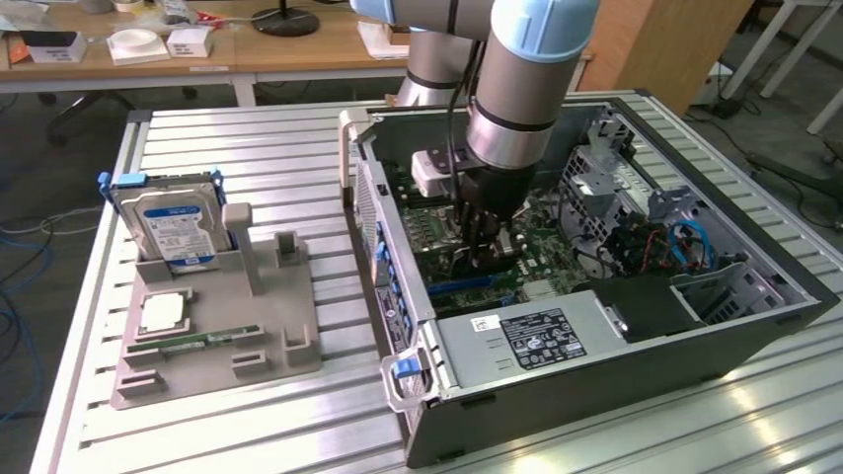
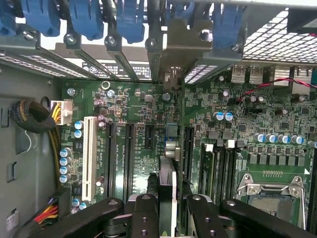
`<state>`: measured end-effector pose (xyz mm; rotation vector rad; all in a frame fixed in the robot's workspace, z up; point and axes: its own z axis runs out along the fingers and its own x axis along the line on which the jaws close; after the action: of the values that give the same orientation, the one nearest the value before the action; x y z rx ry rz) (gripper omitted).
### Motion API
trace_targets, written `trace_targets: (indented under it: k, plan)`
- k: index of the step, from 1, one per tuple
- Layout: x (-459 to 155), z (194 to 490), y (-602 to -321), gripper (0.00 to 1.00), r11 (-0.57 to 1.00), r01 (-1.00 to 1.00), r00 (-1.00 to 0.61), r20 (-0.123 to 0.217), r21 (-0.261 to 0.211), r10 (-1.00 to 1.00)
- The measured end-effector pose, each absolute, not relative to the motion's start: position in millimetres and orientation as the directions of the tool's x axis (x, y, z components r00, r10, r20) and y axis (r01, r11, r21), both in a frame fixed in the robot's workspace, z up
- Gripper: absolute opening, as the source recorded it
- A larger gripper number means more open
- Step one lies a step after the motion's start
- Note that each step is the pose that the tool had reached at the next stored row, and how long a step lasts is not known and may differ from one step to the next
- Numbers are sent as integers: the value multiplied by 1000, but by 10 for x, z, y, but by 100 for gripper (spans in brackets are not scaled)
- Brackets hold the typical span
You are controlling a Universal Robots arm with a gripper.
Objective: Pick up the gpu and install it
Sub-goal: 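Insert the gpu into the slot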
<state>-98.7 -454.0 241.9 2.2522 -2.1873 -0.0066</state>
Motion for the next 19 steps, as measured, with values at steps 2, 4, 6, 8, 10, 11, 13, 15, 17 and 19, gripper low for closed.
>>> trace_targets:
  k: [2,4,6,8,10,11,13,15,17,19]
  plan:
    - [-988,2417,-4541,27,-29,-1000,29,-2,5,-1000]
    - [-988,2413,-4542,27,-29,-1000,29,-2,4,-1000]
    - [-988,2409,-4542,27,-29,-1000,29,-2,4,-1000]
    - [-988,2406,-4545,27,-29,-1000,29,-2,4,-1000]
    - [-988,2404,-4548,27,-29,-1000,29,-2,4,-1000]
    - [-988,2404,-4548,27,-29,-1000,29,-2,4,-1000]
    - [-989,2405,-4549,27,-29,-1000,29,-2,4,-1000]
    - [-989,2407,-4549,27,-29,-1000,29,-2,4,-1000]
    - [-990,2417,-4550,27,-29,-1000,29,-2,5,-1000]
    - [-992,2418,-4549,27,-29,-1000,29,-2,4,-1000]
